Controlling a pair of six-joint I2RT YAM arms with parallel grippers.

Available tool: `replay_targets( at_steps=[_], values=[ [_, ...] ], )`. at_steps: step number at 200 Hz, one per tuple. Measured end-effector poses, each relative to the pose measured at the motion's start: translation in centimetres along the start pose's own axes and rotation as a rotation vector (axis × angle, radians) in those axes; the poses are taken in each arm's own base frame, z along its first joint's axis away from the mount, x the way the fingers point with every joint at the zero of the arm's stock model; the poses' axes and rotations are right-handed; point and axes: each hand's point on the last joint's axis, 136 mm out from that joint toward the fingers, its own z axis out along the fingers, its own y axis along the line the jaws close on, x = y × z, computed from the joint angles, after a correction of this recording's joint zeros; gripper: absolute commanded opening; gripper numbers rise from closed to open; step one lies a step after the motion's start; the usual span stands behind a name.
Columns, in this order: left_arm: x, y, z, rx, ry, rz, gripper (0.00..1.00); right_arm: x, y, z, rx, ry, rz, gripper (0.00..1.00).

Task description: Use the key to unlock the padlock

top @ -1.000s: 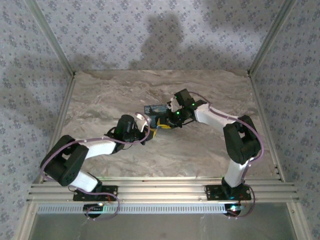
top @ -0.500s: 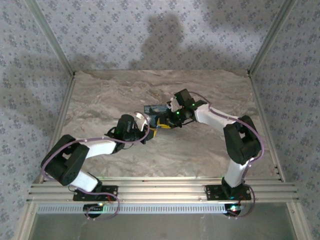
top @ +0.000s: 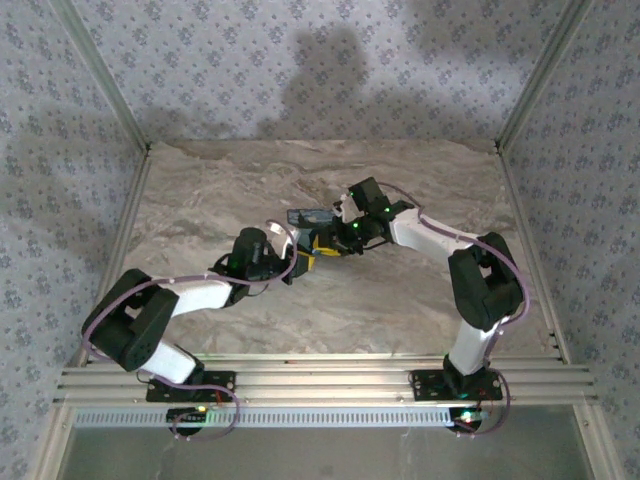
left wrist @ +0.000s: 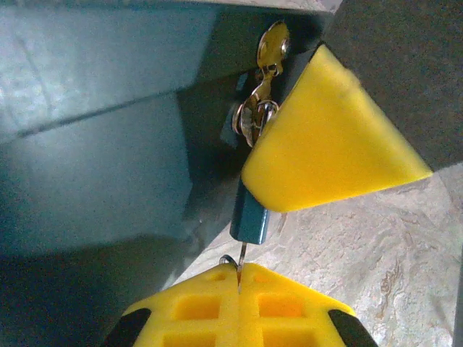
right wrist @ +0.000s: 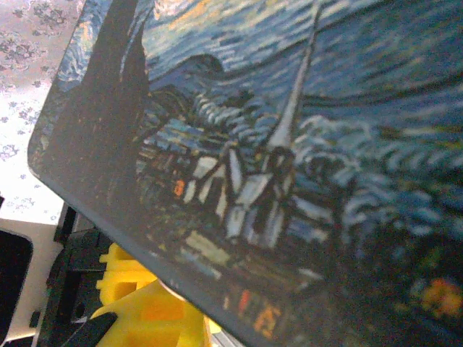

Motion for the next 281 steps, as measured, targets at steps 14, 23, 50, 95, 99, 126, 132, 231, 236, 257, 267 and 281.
replay_targets(
  at_steps=[14,23,50,95,99,126,132,231,236,257,267,281],
  values=[
    [-0.1,0.0,0.1,0.004,-0.003,-0.011,0.0,-0.1,0.0,0.0,-0.002,-0.004,0.0,0.0],
    [-0.1,0.0,0.1,0.008,-0.004,-0.018,0.0,-0.1,0.0,0.0,-0.003,-0.005,-0.001,0.0],
    [-0.1,0.0,0.3,0.014,-0.007,-0.04,0.0,-0.2,-0.1,0.1,-0.001,-0.013,-0.002,0.0],
    [0.7,0.5,0.7,0.023,0.002,-0.085,0.0,0.1,-1.0,0.6,0.003,-0.023,0.006,0.0],
    [0.8,0.5,0.7,0.026,0.002,-0.09,0.0,0.2,-1.0,0.6,0.003,-0.022,0.006,0.0],
    [1.4,0.6,0.6,0.049,-0.005,-0.125,0.0,0.6,-1.3,1.0,0.01,-0.019,0.003,0.0],
    [1.5,0.6,0.5,0.052,-0.005,-0.129,0.0,0.7,-1.3,1.0,0.01,-0.018,0.001,0.0],
    [6.2,0.7,1.5,0.036,0.041,-0.099,0.0,3.4,-3.9,2.8,0.114,-0.028,0.003,0.17],
    [6.4,0.7,1.7,0.039,0.038,-0.097,0.0,3.5,-4.1,3.0,0.123,-0.033,0.0,0.18],
    [6.9,1.1,2.0,0.037,0.023,-0.09,0.0,3.6,-4.6,3.3,0.156,-0.055,-0.008,0.28],
    [7.1,1.1,2.1,0.037,0.017,-0.087,0.0,3.7,-4.7,3.5,0.17,-0.065,-0.012,0.34],
    [7.5,1.4,2.0,0.023,0.012,-0.09,0.0,4.1,-4.8,3.6,0.175,-0.061,0.003,0.42]
  ],
)
